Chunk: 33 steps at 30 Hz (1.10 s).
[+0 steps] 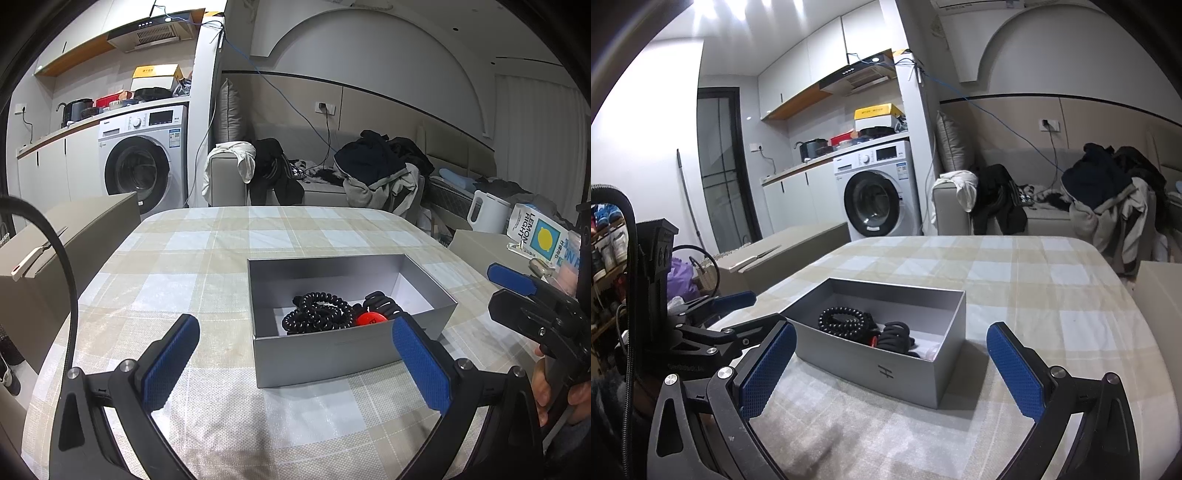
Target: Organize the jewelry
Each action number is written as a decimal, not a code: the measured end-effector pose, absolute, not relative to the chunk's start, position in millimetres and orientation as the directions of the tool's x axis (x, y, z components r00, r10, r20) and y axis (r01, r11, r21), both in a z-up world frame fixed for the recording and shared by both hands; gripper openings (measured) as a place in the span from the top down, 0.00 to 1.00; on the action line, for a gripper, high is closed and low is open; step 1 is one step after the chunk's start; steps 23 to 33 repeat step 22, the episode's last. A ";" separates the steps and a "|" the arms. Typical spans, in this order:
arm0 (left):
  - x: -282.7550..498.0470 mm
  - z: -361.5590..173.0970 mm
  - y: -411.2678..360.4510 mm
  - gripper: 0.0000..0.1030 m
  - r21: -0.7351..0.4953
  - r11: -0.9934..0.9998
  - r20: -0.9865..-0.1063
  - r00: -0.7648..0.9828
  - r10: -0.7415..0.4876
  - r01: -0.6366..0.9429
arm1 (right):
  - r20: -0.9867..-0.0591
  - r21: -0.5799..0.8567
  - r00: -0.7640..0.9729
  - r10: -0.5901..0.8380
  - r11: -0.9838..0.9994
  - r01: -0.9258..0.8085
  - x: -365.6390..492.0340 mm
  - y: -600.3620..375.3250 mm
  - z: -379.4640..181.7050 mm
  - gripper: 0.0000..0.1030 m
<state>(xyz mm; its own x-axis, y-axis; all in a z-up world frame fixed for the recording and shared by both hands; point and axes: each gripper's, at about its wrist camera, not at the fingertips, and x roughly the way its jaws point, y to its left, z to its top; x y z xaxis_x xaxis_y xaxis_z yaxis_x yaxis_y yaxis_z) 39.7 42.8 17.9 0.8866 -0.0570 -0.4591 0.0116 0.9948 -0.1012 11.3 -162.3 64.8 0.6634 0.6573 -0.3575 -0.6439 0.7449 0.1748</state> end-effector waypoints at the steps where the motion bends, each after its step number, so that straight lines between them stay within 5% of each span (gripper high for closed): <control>1: 39.9 17.7 42.6 0.01 -0.102 0.995 -0.460 0.886 -0.057 0.012 | -0.358 0.174 0.663 0.657 0.745 -0.644 11.6 -162.4 64.8 0.00; 33: 40.2 19.4 40.1 0.01 -0.093 0.995 -0.460 0.886 -0.066 0.026 | -0.370 0.170 0.654 0.660 0.740 -0.651 16.4 -158.3 63.5 0.00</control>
